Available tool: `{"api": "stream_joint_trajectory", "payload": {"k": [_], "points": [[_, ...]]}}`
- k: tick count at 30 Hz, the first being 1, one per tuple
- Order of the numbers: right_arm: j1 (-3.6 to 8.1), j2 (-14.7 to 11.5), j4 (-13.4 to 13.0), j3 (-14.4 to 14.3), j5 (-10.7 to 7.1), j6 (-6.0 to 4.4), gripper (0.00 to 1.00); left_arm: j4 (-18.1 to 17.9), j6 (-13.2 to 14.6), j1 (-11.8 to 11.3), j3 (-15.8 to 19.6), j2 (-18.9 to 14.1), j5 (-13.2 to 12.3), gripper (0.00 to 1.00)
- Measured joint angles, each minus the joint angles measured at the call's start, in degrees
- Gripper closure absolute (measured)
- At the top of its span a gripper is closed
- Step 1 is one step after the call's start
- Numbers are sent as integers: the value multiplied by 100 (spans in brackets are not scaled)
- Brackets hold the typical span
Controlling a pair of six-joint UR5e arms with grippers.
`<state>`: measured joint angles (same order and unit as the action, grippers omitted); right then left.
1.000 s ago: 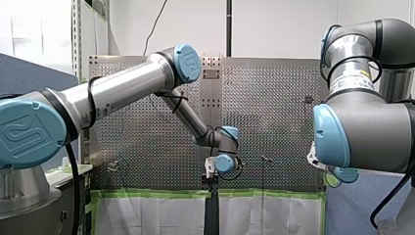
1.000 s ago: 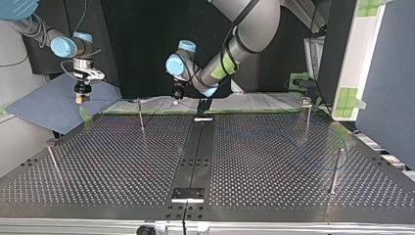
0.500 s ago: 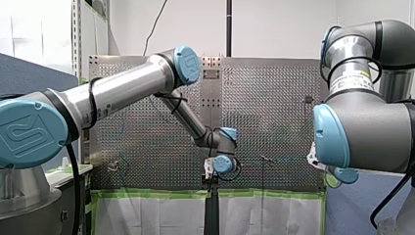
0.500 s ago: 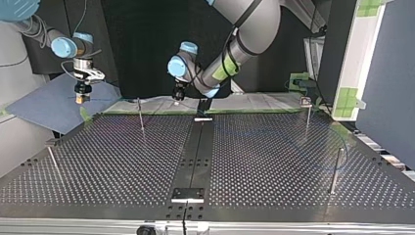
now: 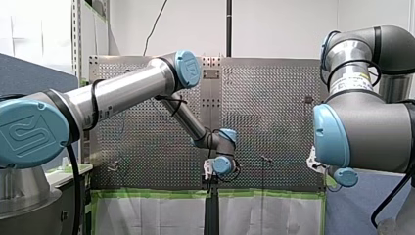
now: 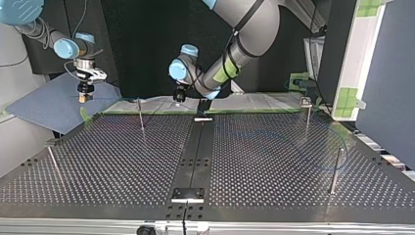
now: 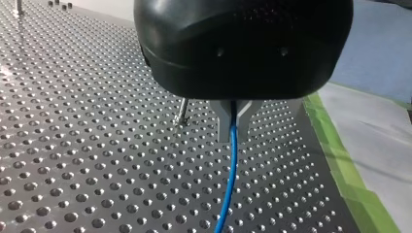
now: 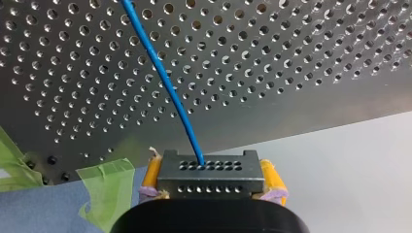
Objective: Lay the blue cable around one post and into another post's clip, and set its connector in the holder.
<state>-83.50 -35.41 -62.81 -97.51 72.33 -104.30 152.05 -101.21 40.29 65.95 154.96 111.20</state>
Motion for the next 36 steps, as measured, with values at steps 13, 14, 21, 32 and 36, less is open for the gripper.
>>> {"api": "stream_joint_trajectory", "payload": {"k": [13, 14, 21, 32, 36], "points": [[-2, 2, 240, 241, 1, 7, 100, 151, -12, -88, -155, 2, -33, 100], [-3, 2, 245, 244, 3, 10, 100, 158, -9, -89, -158, 2, -37, 100], [1, 2, 266, 249, 5, 34, 100, 191, 16, -83, -160, 3, -86, 65], [-19, 2, 268, 248, -5, 39, 100, 210, 71, -11, -164, -5, -112, 0], [-32, 2, 267, 250, -14, 40, 100, 304, 153, 30, -173, -29, -113, 0]]}}
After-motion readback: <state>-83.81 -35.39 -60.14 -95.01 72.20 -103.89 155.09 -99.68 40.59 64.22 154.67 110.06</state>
